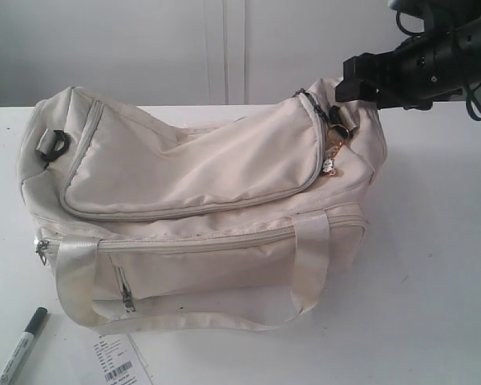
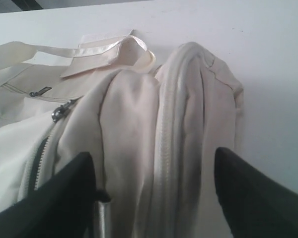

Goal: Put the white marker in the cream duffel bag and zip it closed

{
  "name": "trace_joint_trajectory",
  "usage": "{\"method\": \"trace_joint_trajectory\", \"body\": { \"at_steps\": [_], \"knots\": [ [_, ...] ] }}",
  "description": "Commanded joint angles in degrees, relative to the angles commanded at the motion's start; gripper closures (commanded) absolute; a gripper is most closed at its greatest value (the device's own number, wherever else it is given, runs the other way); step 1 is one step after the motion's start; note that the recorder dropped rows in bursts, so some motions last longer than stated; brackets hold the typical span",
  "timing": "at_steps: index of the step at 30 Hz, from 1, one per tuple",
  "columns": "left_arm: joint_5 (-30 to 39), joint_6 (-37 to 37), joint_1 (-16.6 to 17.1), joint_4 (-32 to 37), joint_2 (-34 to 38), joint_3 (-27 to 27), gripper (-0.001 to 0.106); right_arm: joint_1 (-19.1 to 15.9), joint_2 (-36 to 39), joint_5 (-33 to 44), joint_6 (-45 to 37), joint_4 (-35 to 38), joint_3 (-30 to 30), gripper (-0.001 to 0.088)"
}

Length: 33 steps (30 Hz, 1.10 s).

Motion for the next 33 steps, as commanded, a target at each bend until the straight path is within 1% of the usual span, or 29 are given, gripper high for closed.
{"method": "trace_joint_trajectory", "body": {
  "at_steps": [2, 6, 7, 9, 11, 12, 29, 31, 33],
  "knots": [
    [0.0, 0.0, 0.0, 0.0, 0.0, 0.0, 0.105, 0.0, 0.54, 0.0, 0.0, 0.0, -0.4, 0.0239],
    [0.0, 0.0, 0.0, 0.0, 0.0, 0.0, 0.105, 0.0, 1.11, 0.01, 0.0, 0.0, -0.41, 0.033],
    [0.0, 0.0, 0.0, 0.0, 0.0, 0.0, 0.105, 0.0, 1.11, 0.11, 0.0, 0.0, -0.41, 0.0385],
    [0.0, 0.0, 0.0, 0.0, 0.0, 0.0, 0.105, 0.0, 1.21, 0.11, 0.0, 0.0, -0.41, 0.0538],
    [0.0, 0.0, 0.0, 0.0, 0.0, 0.0, 0.105, 0.0, 1.21, 0.11, 0.0, 0.0, -0.41, 0.0794],
    [0.0, 0.0, 0.0, 0.0, 0.0, 0.0, 0.105, 0.0, 1.21, 0.11, 0.0, 0.0, -0.41, 0.0866],
    [0.0, 0.0, 0.0, 0.0, 0.0, 0.0, 0.105, 0.0, 1.21, 0.22, 0.0, 0.28, -0.41, 0.0868],
    [0.0, -0.16, 0.0, -1.23, 0.0, 0.0, 0.105, 0.0, 1.21, 0.43, 0.0, 0.28, -0.41, 0.0868],
    [-1.35, -2.27, 0.0, -3.01, 0.0, 0.0, 0.105, 0.0, 1.21, 0.38, 0.0, 0.28, -0.41, 0.0868]
  ]
}}
